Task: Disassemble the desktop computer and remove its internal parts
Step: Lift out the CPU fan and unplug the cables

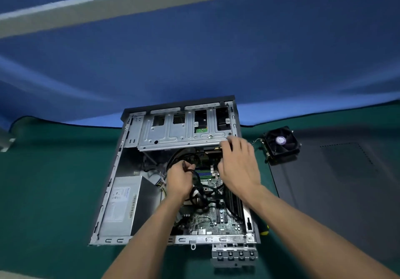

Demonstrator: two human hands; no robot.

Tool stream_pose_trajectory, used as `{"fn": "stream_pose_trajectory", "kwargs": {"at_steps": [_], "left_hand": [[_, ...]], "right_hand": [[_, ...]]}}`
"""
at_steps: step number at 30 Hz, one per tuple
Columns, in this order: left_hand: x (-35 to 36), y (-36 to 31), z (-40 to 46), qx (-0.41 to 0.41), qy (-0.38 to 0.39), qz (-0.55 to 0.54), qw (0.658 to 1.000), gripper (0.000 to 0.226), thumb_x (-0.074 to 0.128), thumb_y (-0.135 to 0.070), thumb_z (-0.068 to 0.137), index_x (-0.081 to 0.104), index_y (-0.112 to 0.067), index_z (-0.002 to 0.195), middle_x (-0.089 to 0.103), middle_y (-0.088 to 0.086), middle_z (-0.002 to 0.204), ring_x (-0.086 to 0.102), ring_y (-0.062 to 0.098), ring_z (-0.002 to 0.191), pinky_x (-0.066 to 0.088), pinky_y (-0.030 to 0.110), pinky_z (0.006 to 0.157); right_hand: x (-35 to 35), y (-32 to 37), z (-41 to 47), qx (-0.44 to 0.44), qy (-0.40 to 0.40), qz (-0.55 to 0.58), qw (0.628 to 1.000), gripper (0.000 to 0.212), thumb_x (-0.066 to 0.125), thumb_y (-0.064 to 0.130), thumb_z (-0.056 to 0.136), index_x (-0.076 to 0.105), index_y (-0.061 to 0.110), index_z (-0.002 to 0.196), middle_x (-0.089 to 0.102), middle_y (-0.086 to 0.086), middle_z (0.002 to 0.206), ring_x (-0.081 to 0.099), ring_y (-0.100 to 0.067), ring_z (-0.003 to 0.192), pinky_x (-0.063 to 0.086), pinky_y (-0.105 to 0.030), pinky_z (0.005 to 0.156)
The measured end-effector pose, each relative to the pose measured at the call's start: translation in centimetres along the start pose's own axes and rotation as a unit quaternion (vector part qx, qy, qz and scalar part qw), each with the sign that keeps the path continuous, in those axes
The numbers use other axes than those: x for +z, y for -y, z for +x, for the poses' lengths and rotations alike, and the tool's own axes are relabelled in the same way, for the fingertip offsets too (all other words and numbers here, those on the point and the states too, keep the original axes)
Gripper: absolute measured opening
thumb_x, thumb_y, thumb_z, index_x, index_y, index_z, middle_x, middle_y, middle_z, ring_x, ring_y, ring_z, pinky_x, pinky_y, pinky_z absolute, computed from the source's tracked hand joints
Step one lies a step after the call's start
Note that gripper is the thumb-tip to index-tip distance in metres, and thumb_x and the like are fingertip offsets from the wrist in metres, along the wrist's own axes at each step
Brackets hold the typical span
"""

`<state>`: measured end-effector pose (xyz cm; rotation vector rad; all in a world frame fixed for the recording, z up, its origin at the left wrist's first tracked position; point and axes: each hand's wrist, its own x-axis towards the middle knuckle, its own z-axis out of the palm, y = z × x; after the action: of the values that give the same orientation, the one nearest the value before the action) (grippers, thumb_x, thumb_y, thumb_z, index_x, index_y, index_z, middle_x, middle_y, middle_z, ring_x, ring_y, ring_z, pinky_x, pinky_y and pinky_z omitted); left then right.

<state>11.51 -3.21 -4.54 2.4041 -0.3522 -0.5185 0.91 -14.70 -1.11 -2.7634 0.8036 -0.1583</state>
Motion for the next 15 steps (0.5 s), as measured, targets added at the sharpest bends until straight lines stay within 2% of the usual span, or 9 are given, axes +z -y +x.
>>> {"fn": "stream_pose_trajectory", "kwargs": {"at_steps": [2, 5, 7, 11, 15], "left_hand": [[1.0, 0.1, 1.0, 0.019, -0.025, 0.033, 0.999, 0.014, 0.052, -0.012, 0.094, 0.066, -0.009, 0.093, 0.070, 0.009, 0.094, 0.062, 0.026, 0.083, 0.047, 0.034, 0.070], [2.3, 0.1, 2.3, 0.043, -0.038, 0.124, 0.991, 0.020, 0.048, -0.018, 0.096, 0.059, -0.006, 0.109, 0.067, 0.014, 0.097, 0.060, 0.032, 0.087, 0.040, 0.032, 0.065], [2.9, 0.3, 3.0, 0.054, -0.020, 0.195, 0.979, 0.017, 0.049, -0.012, 0.095, 0.055, -0.003, 0.107, 0.066, 0.016, 0.096, 0.060, 0.032, 0.086, 0.039, 0.033, 0.063], [3.3, 0.7, 4.2, 0.057, 0.012, 0.262, 0.963, 0.022, 0.048, -0.004, 0.091, 0.060, -0.001, 0.109, 0.065, 0.017, 0.101, 0.060, 0.031, 0.094, 0.045, 0.035, 0.074], [3.0, 0.4, 5.0, 0.039, 0.036, 0.281, 0.958, 0.016, 0.050, -0.002, 0.091, 0.065, -0.001, 0.092, 0.065, 0.011, 0.082, 0.056, 0.022, 0.068, 0.041, 0.026, 0.060]], "right_hand": [[0.1, -0.2, 0.7, 0.027, -0.015, 0.019, 0.999, 0.043, 0.041, 0.021, 0.093, 0.040, 0.009, 0.134, 0.035, -0.010, 0.144, 0.029, -0.025, 0.133, 0.023, -0.039, 0.112], [0.6, -0.4, 1.3, 0.021, 0.004, 0.017, 1.000, 0.044, 0.036, 0.024, 0.097, 0.036, 0.009, 0.138, 0.033, -0.007, 0.147, 0.019, -0.023, 0.140, 0.020, -0.039, 0.114], [0.8, -0.4, 1.5, 0.021, 0.017, 0.009, 1.000, 0.045, 0.037, 0.024, 0.096, 0.036, 0.009, 0.139, 0.032, -0.006, 0.148, 0.016, -0.023, 0.140, 0.022, -0.040, 0.113], [0.9, -0.4, 1.5, 0.030, 0.030, 0.001, 0.999, 0.047, 0.038, 0.026, 0.095, 0.034, 0.011, 0.140, 0.030, -0.004, 0.149, 0.014, -0.022, 0.141, 0.025, -0.040, 0.111], [0.8, -0.2, 1.5, 0.034, 0.038, -0.013, 0.999, 0.048, 0.040, 0.027, 0.094, 0.036, 0.011, 0.139, 0.032, -0.005, 0.148, 0.016, -0.023, 0.140, 0.030, -0.040, 0.108]]}}
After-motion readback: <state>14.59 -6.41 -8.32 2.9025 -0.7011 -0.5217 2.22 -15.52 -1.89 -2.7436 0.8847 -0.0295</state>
